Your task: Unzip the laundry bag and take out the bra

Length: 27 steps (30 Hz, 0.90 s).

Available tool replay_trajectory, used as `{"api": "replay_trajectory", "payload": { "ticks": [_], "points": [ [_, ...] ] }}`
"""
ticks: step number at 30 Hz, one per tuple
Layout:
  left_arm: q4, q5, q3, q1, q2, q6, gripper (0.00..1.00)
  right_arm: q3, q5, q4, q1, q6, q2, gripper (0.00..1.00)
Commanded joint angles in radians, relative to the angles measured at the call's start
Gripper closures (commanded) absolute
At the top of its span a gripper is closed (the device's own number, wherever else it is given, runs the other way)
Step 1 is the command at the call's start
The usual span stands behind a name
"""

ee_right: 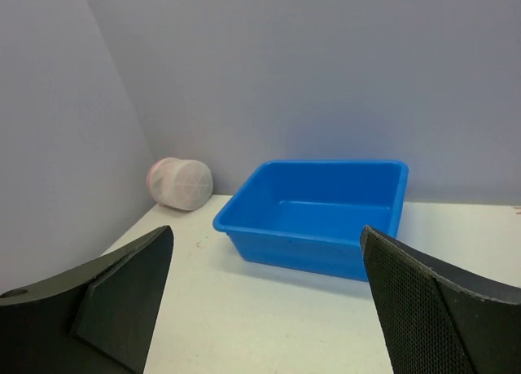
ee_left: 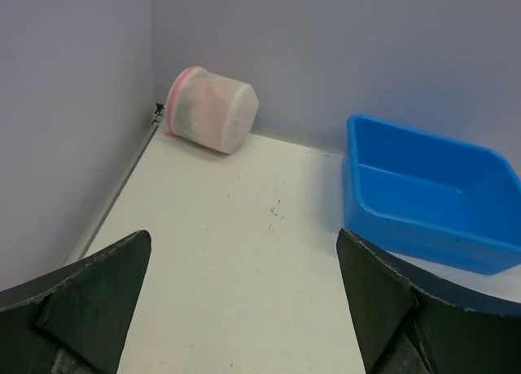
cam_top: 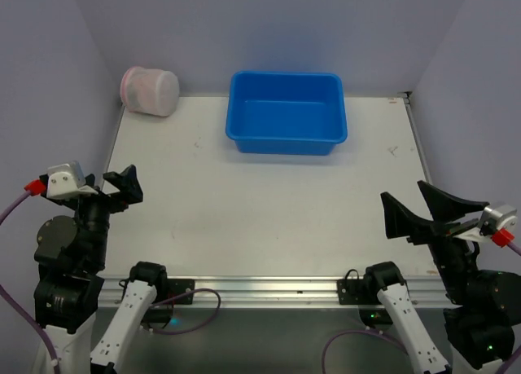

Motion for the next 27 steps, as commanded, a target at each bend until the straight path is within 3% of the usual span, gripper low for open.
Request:
{"api": "replay_trajectory", "payload": {
  "ticks": [1, 10, 16, 20, 27],
  "points": [
    [0.042, 0.033, -0.031, -0.007, 0.030, -0.006, 0.00, -0.012, -0.016, 0.008, 0.005, 0.017, 0.036, 0.01],
    [0.254, 0.062, -0.110, -0.007, 0.301, 0.021, 0.00, -0.107, -0.146, -0.011, 0.005, 0.054, 0.148, 0.01],
    [0.521, -0.052, -0.061, 0.001, 0.679, 0.050, 0.00, -0.135, -0.207, 0.012, 0.005, 0.101, 0.222, 0.01],
    [0.733, -0.065, 0.081, 0.027, 0.980, 0.079, 0.00, -0.132, -0.269, 0.015, 0.005, 0.075, 0.266, 0.01],
    [0.876, -0.095, 0.348, 0.099, 1.363, 0.119, 0.00, -0.164, -0.363, 0.066, 0.005, 0.062, 0.315, 0.01]
  ]
}}
